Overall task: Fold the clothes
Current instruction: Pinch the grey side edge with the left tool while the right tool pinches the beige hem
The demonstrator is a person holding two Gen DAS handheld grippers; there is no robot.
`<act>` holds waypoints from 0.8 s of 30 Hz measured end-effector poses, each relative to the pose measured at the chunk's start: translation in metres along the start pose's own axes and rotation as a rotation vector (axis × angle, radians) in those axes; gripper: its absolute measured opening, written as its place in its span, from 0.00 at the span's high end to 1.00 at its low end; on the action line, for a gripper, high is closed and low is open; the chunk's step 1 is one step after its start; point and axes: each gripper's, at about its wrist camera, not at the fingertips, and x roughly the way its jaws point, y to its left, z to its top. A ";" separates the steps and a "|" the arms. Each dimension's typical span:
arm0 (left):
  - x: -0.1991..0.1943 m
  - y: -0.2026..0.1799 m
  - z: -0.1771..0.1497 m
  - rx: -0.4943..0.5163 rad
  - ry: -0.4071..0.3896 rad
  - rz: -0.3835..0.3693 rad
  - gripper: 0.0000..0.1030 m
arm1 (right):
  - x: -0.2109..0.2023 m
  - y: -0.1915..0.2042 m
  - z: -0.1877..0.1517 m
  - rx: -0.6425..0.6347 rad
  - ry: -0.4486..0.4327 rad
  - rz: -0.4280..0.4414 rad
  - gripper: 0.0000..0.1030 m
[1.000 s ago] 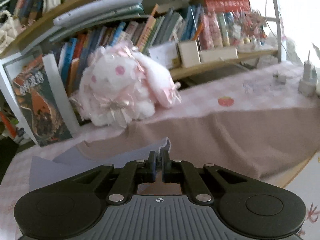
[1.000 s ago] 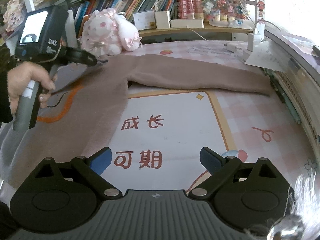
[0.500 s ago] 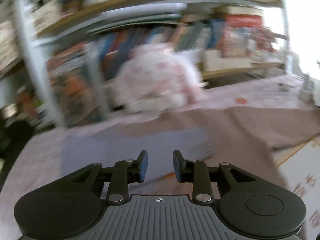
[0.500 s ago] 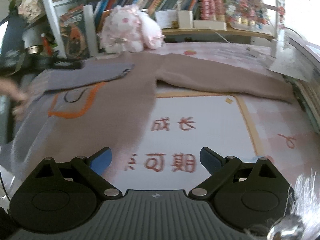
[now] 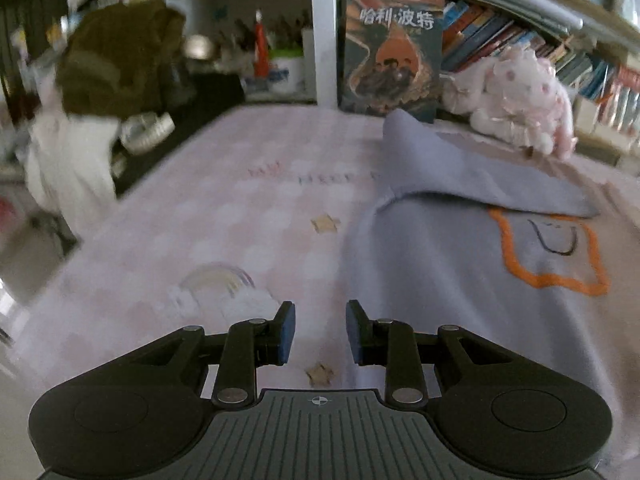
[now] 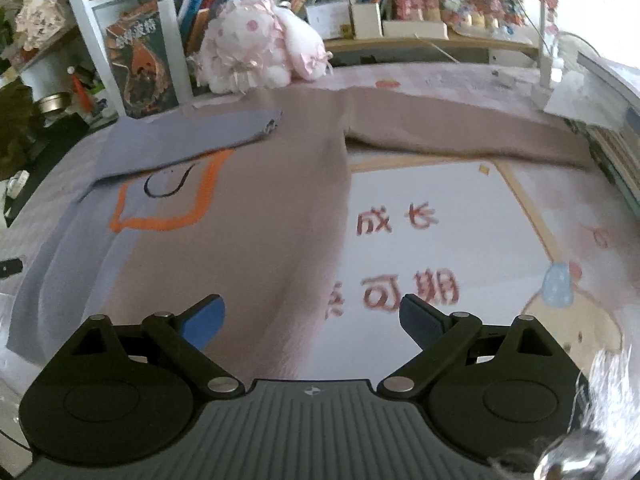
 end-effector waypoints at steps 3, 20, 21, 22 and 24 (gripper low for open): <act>0.006 0.010 -0.003 -0.041 0.030 -0.051 0.68 | -0.003 0.009 -0.008 0.033 0.014 -0.033 0.11; 0.021 0.036 -0.009 -0.172 0.086 -0.281 0.97 | -0.012 0.035 -0.026 0.120 0.045 -0.117 0.89; 0.020 0.036 -0.010 -0.167 0.078 -0.276 0.97 | -0.011 0.037 -0.026 0.117 0.045 -0.117 0.90; 0.019 0.038 -0.009 -0.175 0.067 -0.271 0.97 | -0.011 0.039 -0.025 0.113 0.044 -0.116 0.90; 0.017 0.044 -0.008 -0.195 0.052 -0.264 0.97 | -0.009 0.043 -0.024 0.106 0.044 -0.109 0.90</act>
